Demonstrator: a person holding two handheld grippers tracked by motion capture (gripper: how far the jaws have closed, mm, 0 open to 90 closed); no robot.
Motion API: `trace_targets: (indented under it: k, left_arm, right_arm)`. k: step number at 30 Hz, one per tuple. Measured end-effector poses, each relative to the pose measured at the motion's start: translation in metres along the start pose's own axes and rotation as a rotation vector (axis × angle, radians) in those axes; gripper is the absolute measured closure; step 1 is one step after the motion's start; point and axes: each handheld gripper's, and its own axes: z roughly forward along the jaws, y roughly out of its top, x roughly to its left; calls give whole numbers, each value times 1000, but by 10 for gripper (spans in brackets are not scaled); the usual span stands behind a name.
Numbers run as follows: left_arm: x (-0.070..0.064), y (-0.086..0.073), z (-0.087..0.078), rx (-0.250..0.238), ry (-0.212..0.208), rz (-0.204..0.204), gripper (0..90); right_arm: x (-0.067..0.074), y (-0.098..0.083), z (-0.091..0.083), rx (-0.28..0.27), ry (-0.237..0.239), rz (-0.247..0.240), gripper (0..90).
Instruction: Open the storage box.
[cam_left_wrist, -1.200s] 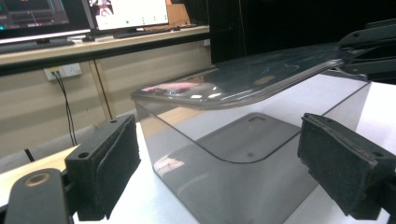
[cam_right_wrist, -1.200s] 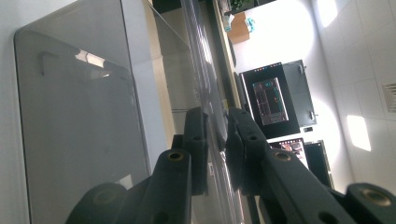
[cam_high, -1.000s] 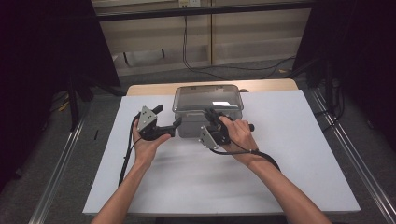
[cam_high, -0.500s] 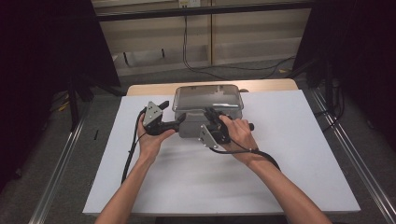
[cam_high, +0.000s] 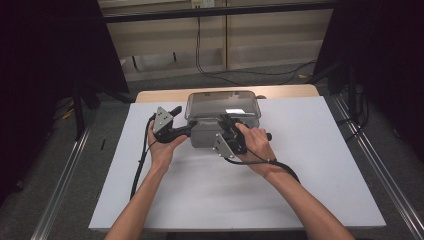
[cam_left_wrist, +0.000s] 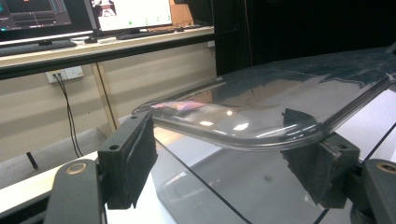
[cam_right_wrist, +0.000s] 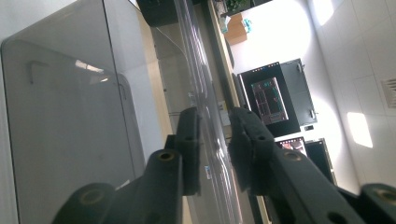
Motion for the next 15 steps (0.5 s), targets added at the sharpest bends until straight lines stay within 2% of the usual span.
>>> trace_targets:
  k: [3, 6, 10, 15]
  left_arm:
    - [0, 0, 1, 0, -1, -5, 275]
    - [2, 0, 0, 4, 2, 1, 272]
    - [4, 1, 0, -5, 9, 4, 270]
    - [3, 3, 0, -9, 11, -1, 272]
  right_arm:
    - [-1, -2, 1, -9, 4, 46, 617]
    - [-1, -5, 0, -14, -7, 69, 527]
    - [-3, -15, -2, -11, 3, 162, 447]
    - [-6, -30, -3, -5, 18, 303, 350]
